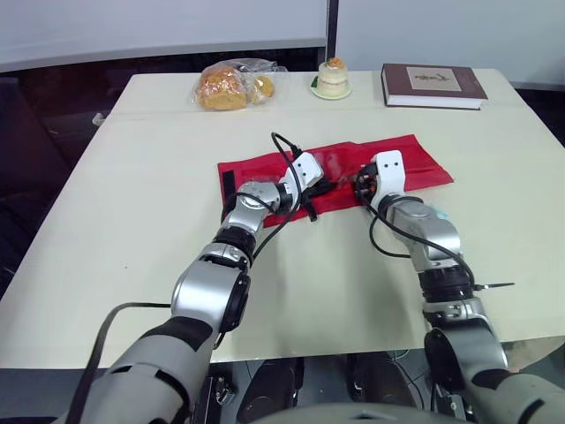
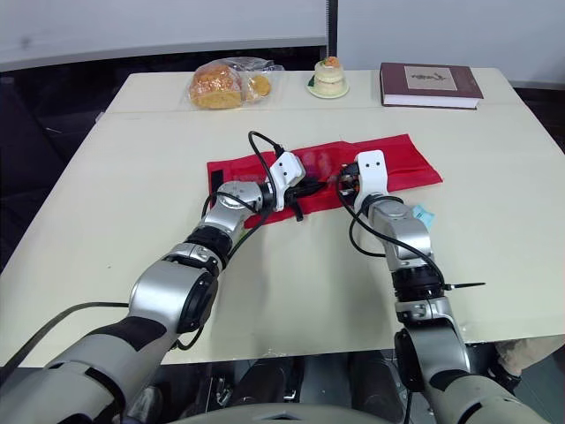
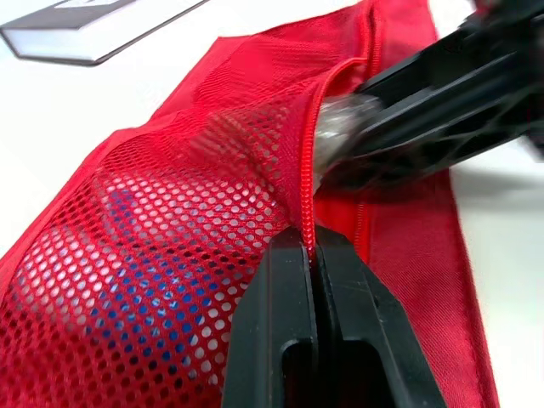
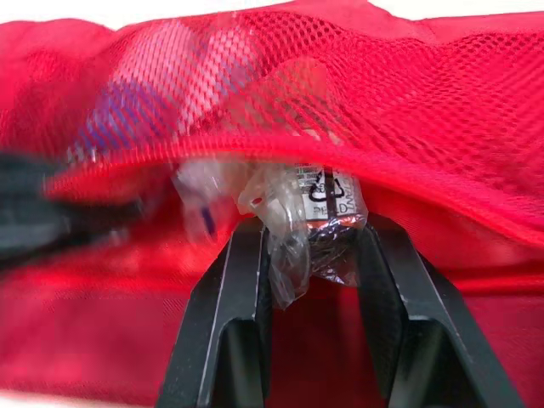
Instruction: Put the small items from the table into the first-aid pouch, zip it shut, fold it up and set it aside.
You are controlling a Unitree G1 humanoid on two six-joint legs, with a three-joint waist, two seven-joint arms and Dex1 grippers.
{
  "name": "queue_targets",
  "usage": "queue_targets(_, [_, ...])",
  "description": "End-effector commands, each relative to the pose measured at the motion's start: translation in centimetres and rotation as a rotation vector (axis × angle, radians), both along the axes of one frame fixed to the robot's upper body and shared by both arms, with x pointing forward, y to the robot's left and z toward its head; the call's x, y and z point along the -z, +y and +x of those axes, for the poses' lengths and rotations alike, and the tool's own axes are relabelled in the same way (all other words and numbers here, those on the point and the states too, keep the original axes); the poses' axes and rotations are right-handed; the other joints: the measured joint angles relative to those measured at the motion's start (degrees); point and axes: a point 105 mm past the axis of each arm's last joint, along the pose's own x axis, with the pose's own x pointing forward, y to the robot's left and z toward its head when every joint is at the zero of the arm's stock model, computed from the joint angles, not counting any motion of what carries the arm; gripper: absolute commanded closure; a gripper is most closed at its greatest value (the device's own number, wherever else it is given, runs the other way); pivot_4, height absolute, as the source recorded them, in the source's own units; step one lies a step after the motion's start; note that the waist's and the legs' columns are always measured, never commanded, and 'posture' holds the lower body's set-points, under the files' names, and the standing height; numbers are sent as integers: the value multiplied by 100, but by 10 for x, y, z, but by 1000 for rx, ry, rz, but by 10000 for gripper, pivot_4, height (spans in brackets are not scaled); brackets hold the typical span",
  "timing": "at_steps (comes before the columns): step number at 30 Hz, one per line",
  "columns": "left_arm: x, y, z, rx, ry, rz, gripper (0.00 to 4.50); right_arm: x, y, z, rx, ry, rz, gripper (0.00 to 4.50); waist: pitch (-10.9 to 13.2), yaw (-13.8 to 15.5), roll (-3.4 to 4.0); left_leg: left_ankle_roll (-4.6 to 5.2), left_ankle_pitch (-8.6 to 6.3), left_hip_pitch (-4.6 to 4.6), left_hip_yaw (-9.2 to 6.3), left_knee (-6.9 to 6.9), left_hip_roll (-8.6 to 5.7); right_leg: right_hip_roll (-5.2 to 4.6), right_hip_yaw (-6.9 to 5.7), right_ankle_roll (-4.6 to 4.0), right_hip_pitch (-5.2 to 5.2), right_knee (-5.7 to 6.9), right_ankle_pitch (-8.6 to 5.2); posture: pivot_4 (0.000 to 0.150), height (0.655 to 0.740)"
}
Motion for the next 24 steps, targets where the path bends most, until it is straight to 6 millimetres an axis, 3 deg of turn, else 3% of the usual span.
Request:
queue_targets(1, [-2, -13, -7, 64, -22, 4, 45000, -26, 9, 8, -1, -90, 39, 36561, 0, 3, 0, -1, 0, 0, -1, -1, 0, 0, -1, 0, -1, 0, 0, 1500, 7289])
queue_targets(4, [-2, -13, -7, 65, -21, 2, 45000, -26, 10, 10, 3, -93, 38, 36561, 0, -2, 1, -2, 1, 0, -1, -3, 0, 0, 0, 0, -2, 0, 0, 1500, 7289])
queue_targets(10, [-1, -8, -5, 40, -17, 1, 45000, -23, 5, 4, -15, -101, 31, 12124, -1, -7, 1, -7, 5, 2, -1, -15, 0, 0, 1, 0, -6, 0, 0, 1500, 7289])
queue_targets(18, [-5, -4, 0, 7, -19, -9, 45000, -20, -1, -33, -132, -135, -87, 12124, -1, -7, 1, -10, 7, 2, 0, -24, 0, 2, 3, 0, -12, 1, 0, 1500, 7289])
queue_targets(21, [-5, -5, 0, 11, -17, -9, 45000, -16, -6, -38, -128, -144, -134, 20352, -1, -6, 1, -11, 8, 3, 2, -24, 1, 3, 3, 0, -12, 1, 0, 1500, 7289])
queue_targets(24, [-4, -6, -1, 15, -16, -7, 45000, -12, -9, -36, -110, -143, -151, 35018, -1, -5, 1, -12, 8, 4, 2, -25, 1, 4, 3, 0, -12, 2, 0, 1500, 7289])
